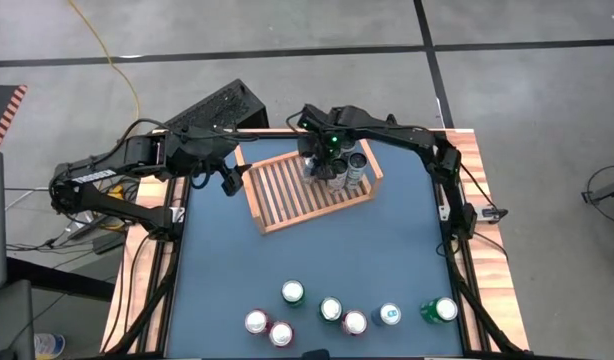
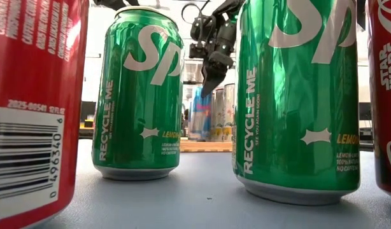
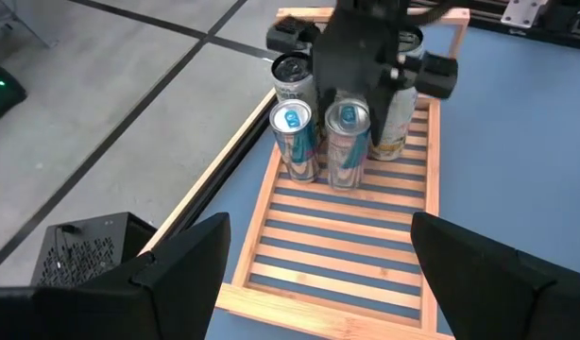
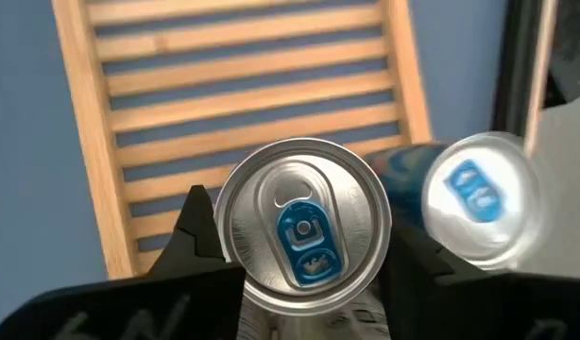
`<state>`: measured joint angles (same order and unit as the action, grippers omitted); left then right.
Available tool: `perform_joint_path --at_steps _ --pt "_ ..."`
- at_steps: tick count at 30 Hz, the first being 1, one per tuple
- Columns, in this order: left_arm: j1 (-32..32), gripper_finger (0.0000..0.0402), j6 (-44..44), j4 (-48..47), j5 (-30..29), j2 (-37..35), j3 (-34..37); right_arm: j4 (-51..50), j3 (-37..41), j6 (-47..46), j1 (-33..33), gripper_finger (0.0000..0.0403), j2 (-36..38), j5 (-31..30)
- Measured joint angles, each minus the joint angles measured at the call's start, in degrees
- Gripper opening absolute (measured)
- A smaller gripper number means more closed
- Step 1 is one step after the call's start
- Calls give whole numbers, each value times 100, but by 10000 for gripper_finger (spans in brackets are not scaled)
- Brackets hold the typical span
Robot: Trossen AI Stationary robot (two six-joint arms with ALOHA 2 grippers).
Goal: Place canned beverage on shelf
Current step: Put the blue soda can on the shelf aligned with the other blue soda can
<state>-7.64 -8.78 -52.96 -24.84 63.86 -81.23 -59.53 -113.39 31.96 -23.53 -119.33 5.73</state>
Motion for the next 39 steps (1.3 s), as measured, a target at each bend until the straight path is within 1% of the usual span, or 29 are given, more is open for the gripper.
perform_joint_path --at_steps 2,6,10,27,39 --pt "0 316 1 -4 0 0 0 -11 129 -23 -33 136 -9 17" --pt "0 316 87 -3 -4 -2 0 65 138 -7 -30 142 -4 19" --pt "0 316 92 -1 -30 -1 0 211 137 7 -13 143 -4 -222" --pt "0 316 85 -1 -105 0 0 52 137 3 -63 151 -4 -259" --pt "0 316 83 -1 -106 0 0 14 128 -5 -68 204 1 -263"
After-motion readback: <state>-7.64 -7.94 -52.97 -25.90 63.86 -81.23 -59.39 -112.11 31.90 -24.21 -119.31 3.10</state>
